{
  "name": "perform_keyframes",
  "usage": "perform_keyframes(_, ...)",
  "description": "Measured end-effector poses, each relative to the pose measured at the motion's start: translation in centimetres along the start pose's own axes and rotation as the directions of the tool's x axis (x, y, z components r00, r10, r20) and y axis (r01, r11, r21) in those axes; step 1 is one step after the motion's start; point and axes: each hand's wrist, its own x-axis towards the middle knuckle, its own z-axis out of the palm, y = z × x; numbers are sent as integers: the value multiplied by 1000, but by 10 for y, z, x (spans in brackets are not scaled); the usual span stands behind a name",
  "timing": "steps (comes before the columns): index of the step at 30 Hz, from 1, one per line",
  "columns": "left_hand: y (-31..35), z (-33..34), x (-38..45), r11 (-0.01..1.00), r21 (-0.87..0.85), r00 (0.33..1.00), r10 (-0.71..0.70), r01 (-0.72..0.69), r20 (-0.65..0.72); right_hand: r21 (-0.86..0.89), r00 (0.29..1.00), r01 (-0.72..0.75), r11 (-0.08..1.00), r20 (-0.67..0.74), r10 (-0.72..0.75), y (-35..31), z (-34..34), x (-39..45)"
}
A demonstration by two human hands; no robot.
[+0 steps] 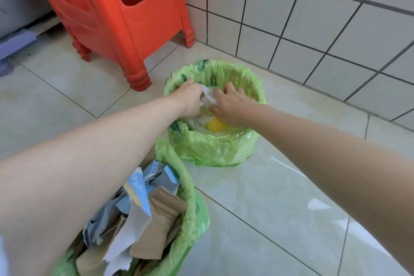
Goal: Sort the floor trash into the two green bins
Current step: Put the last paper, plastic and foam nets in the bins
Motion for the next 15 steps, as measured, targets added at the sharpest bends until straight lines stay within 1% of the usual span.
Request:
perform_keyframes(4, 1, 8, 9, 981, 181, 991, 49, -72, 127, -116, 994, -15, 993, 106, 28, 3, 3, 8)
perform_keyframes(8, 3, 18, 18, 951, 293, 965, 25, -104, 261, -204, 979, -3, 979, 199, 44, 3, 7, 15)
perform_keyframes(12, 5, 20, 20, 946, 303, 948, 11, -113, 317, -245, 960, 54, 968, 279, 17, 5, 3, 20)
perform_keyframes(15, 9, 18, 15, 965, 253, 939, -17, -76, 344, -230, 953, 76, 970, 302, -3, 5, -1, 23)
